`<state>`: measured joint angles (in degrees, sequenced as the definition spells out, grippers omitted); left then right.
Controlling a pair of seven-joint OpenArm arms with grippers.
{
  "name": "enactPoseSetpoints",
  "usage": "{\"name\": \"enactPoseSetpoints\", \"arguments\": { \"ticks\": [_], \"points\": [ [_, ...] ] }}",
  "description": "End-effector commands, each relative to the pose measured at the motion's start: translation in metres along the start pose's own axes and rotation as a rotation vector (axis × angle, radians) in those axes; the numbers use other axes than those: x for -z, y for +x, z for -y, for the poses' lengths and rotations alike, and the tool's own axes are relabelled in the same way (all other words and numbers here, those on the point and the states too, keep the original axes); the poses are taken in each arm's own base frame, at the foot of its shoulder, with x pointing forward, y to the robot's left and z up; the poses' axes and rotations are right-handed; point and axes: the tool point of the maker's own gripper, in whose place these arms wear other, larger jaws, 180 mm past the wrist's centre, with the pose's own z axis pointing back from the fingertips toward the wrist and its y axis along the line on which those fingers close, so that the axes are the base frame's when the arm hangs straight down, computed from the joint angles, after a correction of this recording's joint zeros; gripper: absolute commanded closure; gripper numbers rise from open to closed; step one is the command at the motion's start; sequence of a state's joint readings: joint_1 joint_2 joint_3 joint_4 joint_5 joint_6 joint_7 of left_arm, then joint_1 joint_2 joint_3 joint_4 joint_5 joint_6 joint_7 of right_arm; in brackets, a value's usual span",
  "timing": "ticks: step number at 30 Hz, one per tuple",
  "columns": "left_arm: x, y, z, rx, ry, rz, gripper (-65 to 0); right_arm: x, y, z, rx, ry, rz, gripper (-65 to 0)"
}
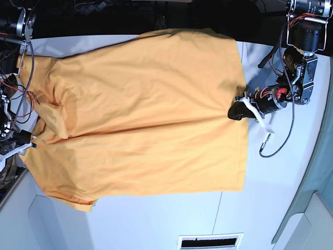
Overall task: Layout the t-shirt on the table in an organized manner, then fold the t-shirt properly
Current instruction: 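Pull the held shirt edges apart to flatten the body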
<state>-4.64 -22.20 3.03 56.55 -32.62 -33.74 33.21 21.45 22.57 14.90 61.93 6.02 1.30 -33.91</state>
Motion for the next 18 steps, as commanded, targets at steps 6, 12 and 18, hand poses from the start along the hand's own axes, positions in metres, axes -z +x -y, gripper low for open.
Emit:
{"name": "enactPoseSetpoints", "arguments": {
  "ticks": [6,12,18],
  "points": [
    [-0.017,-0.067,-0.053,0.074,0.252,-0.341,0.0,-0.005,0.021,0.0,0.047,0.05,0.026,-32.1],
    [-0.028,-0.032,-0.076,0.072,0.327,-0.293,0.0,-0.011,0.003,-0.042,0.088,0.239,-0.078,-31.9],
    [-0.034,-0.006,-0.086,0.088,0.351,-0.254,0.0,-0.033,-0.006,-0.073,0.05,0.347,-0.074,-31.9]
  ]
}}
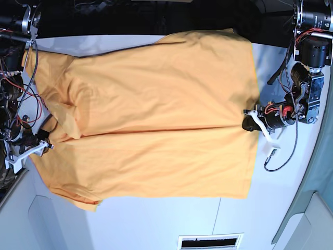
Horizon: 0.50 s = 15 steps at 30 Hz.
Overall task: Layout the t-shirt on the table in an organized manner, then fold the t-shirt properly
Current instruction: 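Pull the held shirt edges apart to flatten the body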
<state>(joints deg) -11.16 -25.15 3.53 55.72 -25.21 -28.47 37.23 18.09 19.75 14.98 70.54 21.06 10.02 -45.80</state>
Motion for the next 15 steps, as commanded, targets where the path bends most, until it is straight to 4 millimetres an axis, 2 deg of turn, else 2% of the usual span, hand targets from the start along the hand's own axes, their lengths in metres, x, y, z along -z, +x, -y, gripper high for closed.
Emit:
{"name": "enactPoseSetpoints", "arguments": {
  "ticks": [1,8,12,15],
  "points": [
    [-0.006,-0.045,-0.033,0.018,0.148,-0.2,0.0,-0.011,0.012,-0.006,-0.023,0.03,0.047,-31.9],
    [-0.008,-0.03,-0.036,0.02,0.153,-0.174,0.0,-0.053,-0.037,-0.041,-0.144,0.166,0.07,-31.9],
    [-0.007,-0.03,-0.035,0.018,0.15,-0.174,0.0,-0.054,-0.074,-0.054,-0.144,0.239,0.038,-31.9],
    [-0.007,-0.03,-0.035,0.018,0.15,-0.173,0.0,-0.051,-0.081,-0.059,-0.127,0.232,0.072,-31.9]
  ]
}}
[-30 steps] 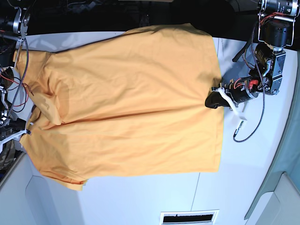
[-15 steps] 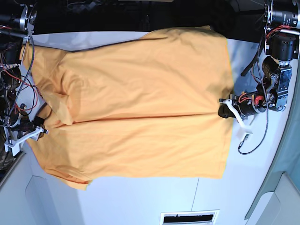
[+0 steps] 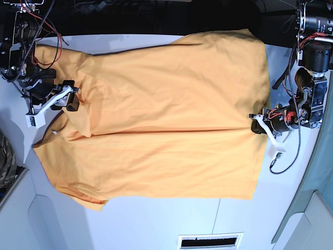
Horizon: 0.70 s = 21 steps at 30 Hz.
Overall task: Layout the t-shirt on the table in an organized manner, then fold the t-shirt properly
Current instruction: 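Pull the held shirt edges apart to flatten the body, then drag the held shirt edges toward the collar side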
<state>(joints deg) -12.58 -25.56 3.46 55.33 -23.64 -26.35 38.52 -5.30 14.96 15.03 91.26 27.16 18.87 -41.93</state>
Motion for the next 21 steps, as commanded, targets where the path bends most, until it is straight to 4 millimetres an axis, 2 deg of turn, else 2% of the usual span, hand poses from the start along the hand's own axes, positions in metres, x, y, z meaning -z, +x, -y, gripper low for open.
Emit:
{"name": "enactPoseSetpoints", "arguments": {
  "ticks": [1,5,7,9,12,17,21],
  "points": [
    [-0.002,-0.035,-0.02,0.019,0.09,-0.152,0.0,-0.002,0.021,-0.001,-0.005,0.0,0.073,-31.9],
    [-0.002,-0.033,-0.017,0.002,0.077,-0.142,0.0,0.009,0.013,0.003,0.019,-0.023,0.063,-31.4],
    [-0.002,-0.033,-0.017,0.002,0.076,-0.142,0.0,0.017,0.006,0.008,0.037,-0.029,0.038,-26.4],
    [-0.002,-0.033,-0.018,0.003,0.077,-0.142,0.0,0.024,0.001,0.014,0.046,-0.041,0.012,-18.1],
    [-0.002,-0.034,-0.017,0.006,0.075,-0.144,0.0,0.025,0.001,0.018,0.037,-0.055,0.007,0.0],
    [-0.002,-0.04,-0.016,0.005,0.073,-0.167,0.0,0.012,0.021,0.029,0.048,-0.084,0.069,0.0],
    [-0.002,-0.05,-0.011,0.026,0.045,-0.195,0.0,-0.011,0.04,0.06,0.098,-0.16,0.147,0.0]
  ]
}}
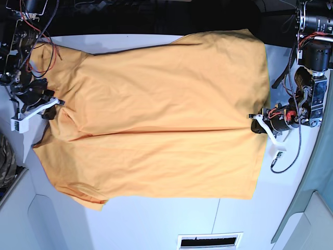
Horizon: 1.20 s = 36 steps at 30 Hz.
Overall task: Layout the t-shirt on the table in an organized manner, then fold the t-shirt properly
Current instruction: 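Drag the held shirt edges toward the collar side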
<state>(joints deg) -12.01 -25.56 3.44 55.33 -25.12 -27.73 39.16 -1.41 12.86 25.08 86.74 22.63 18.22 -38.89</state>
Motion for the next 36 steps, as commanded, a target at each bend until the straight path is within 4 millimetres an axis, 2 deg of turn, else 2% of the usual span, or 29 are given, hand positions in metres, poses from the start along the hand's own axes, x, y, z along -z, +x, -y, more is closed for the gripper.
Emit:
{"name": "enactPoseSetpoints", "arguments": {
  "ticks": [1,4,5,7,8,9,11,15,17,22,24,25,27,28,29,33,36],
  "points": [
    [-0.003,-0.047,-0.018,0.027,0.078,-0.191,0.0,-0.007,0.02,0.012,0.003,-0.023,0.057,0.0],
    [-0.002,-0.051,-0.016,0.023,0.073,-0.196,0.0,-0.017,0.02,0.037,0.057,-0.075,0.057,0.0],
    [-0.002,-0.05,-0.015,0.018,0.068,-0.193,0.0,-0.019,0.018,0.041,0.074,-0.082,0.048,-2.8],
    [-0.002,-0.049,-0.012,0.01,0.055,-0.184,0.0,-0.023,0.013,0.047,0.109,-0.084,0.037,-18.0],
    [-0.001,-0.049,-0.011,0.013,0.047,-0.183,0.0,-0.025,0.011,0.051,0.121,-0.092,0.036,-23.5],
    [0.0,-0.049,-0.008,0.018,0.039,-0.184,0.0,-0.028,0.007,0.056,0.128,-0.103,0.032,-26.3],
    [0.001,-0.05,-0.004,0.024,0.025,-0.188,0.0,-0.032,0.003,0.063,0.147,-0.114,0.035,-26.7],
    [0.001,-0.05,-0.004,0.024,0.025,-0.19,0.0,-0.035,0.0,0.061,0.191,-0.076,0.049,-26.7],
    [0.001,-0.05,-0.004,0.024,0.025,-0.191,0.0,-0.035,0.001,0.052,0.188,-0.031,0.056,-26.7],
    [0.0,-0.045,-0.003,0.007,0.013,-0.174,0.0,-0.035,0.015,0.012,0.203,0.173,0.123,-26.7],
    [0.0,-0.039,0.002,-0.008,-0.011,-0.158,-4.7,-0.033,0.018,-0.001,0.196,0.219,0.132,-26.1],
    [-0.002,-0.034,0.006,-0.003,-0.036,-0.145,-6.6,-0.031,0.019,-0.008,0.188,0.237,0.132,-23.4],
    [-0.006,-0.019,0.015,0.009,-0.085,-0.093,-6.7,-0.027,0.016,-0.022,0.175,0.271,0.119,-9.8],
    [-0.01,-0.011,0.018,0.013,-0.1,-0.065,-6.7,-0.026,0.014,-0.031,0.158,0.294,0.109,-1.1],
    [-0.014,-0.003,0.021,0.021,-0.109,-0.038,-6.7,-0.024,0.01,-0.042,0.134,0.323,0.092,0.0],
    [-0.033,0.019,0.037,0.077,-0.17,0.054,-6.7,-0.014,-0.017,-0.078,-0.006,0.386,-0.026,0.0],
    [-0.041,0.014,0.052,0.123,-0.189,0.065,-6.7,-0.008,-0.033,-0.089,-0.106,0.378,-0.086,0.0]
  ]
}}
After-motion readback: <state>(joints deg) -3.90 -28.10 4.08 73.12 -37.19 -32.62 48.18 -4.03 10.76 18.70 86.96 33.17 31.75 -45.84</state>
